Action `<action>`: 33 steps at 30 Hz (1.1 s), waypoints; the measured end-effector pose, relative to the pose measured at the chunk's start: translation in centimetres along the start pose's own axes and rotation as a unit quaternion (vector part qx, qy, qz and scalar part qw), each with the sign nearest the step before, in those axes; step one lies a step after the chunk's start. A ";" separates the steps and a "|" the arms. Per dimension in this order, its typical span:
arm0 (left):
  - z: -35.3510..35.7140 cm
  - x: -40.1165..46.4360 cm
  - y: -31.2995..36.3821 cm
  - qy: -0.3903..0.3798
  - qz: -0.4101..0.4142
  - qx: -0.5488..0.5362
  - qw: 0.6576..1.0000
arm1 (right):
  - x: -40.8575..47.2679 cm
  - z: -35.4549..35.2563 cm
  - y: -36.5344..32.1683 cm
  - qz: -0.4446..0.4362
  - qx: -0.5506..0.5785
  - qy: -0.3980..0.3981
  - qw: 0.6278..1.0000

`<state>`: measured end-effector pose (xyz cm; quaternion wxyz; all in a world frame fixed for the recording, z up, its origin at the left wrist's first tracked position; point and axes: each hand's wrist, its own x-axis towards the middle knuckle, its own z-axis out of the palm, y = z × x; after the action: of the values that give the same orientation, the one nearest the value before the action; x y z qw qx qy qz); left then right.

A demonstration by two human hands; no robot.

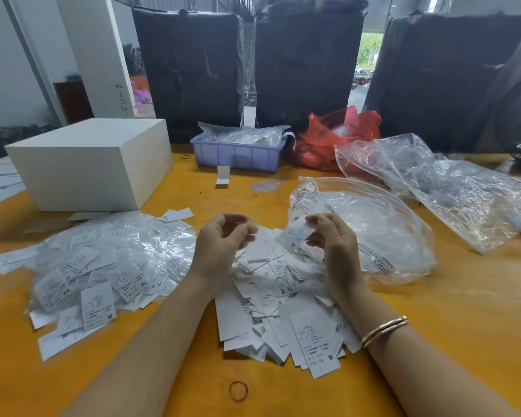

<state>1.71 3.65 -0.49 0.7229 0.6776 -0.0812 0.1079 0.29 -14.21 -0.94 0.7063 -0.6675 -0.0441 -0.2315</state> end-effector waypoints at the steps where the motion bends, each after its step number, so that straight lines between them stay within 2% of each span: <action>1: 0.0 -0.1 0.0 -0.002 0.028 0.024 0.999 | 0.0 0.0 0.0 -0.006 -0.004 0.008 1.000; 3: 0.0 -0.3 0.0 -0.012 0.098 0.108 0.989 | 0.0 0.1 0.0 -0.016 0.009 0.021 1.000; 6: 0.2 -0.6 -0.1 -0.034 0.222 0.241 0.944 | -0.1 0.2 -0.2 -0.013 0.086 0.016 0.996; 8: 0.2 -0.8 -0.1 -0.043 0.275 0.283 0.918 | 0.0 0.2 -0.5 -0.007 0.137 0.010 0.991; 13: 0.1 -0.8 0.1 -0.054 0.318 0.327 0.888 | -0.2 0.8 -1.0 -0.034 0.166 0.016 0.985; 17: 0.3 -0.8 0.0 -0.061 0.335 0.355 0.871 | -0.7 1.6 -1.3 -0.098 0.108 -0.003 0.989; 21: 0.3 -0.8 -0.1 -0.062 0.338 0.366 0.865 | -1.1 1.7 -1.1 -0.168 0.028 -0.005 0.985; 24: 0.4 -0.8 0.0 -0.064 0.327 0.355 0.874 | -1.2 1.7 -0.9 -0.183 0.012 0.001 0.983; 28: 0.6 -0.9 0.2 -0.062 0.282 0.264 0.920 | -0.8 1.6 -1.0 -0.137 0.096 0.007 0.986; 31: 0.6 -0.9 0.2 -0.070 0.264 0.240 0.932 | -0.4 1.4 -1.2 -0.088 0.161 -0.001 0.983; 33: 0.5 -0.9 0.2 -0.077 0.261 0.237 0.933 | -0.3 1.2 -1.1 -0.079 0.164 -0.012 0.983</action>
<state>0.79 3.07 -0.55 0.4790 0.7906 -0.2823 0.2566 -0.14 -12.95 0.13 0.7849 -0.5401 -0.1421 -0.2683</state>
